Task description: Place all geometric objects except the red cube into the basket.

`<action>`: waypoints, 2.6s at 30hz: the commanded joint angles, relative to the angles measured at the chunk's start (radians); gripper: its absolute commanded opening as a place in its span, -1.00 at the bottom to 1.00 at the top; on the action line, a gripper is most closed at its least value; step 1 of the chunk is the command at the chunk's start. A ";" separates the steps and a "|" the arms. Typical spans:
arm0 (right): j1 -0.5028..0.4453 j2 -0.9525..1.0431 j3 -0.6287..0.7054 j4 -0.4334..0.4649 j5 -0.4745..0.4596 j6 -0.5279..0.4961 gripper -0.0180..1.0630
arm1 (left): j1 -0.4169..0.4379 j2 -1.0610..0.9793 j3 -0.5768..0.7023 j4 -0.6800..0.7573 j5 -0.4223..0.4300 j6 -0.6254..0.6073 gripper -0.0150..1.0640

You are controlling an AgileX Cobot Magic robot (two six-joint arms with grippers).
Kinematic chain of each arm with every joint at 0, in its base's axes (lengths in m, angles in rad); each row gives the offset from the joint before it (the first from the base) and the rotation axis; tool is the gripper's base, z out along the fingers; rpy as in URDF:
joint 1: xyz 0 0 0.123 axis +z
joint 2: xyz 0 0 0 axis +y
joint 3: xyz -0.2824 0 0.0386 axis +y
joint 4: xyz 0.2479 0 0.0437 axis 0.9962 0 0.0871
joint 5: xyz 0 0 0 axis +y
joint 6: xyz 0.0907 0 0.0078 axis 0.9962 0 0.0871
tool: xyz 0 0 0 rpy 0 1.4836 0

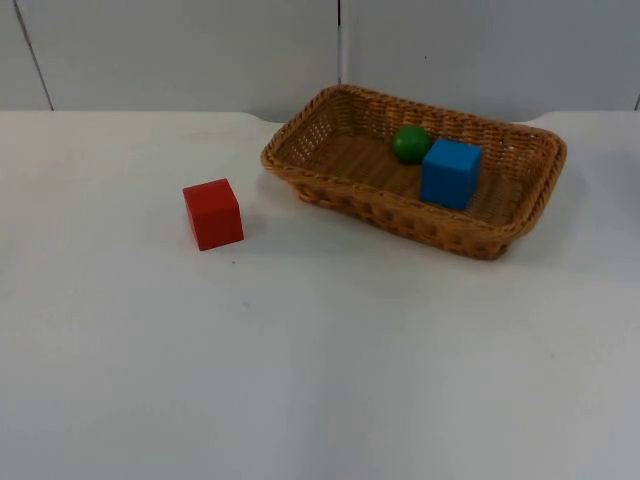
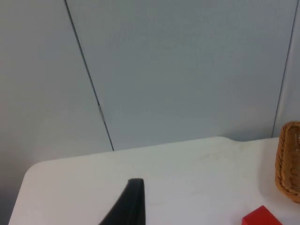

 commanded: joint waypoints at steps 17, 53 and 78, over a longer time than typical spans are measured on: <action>-0.126 -0.340 0.572 0.206 -0.139 -0.142 0.93 | 0.004 0.000 0.002 0.151 -0.044 -0.128 0.94; 0.191 -1.309 0.552 -0.025 0.416 0.026 0.93 | 0.174 -0.797 -0.192 -0.299 0.571 0.255 0.94; 0.193 -1.309 1.081 -0.074 0.272 0.166 0.93 | 0.173 -0.887 0.364 -0.220 0.551 0.122 0.94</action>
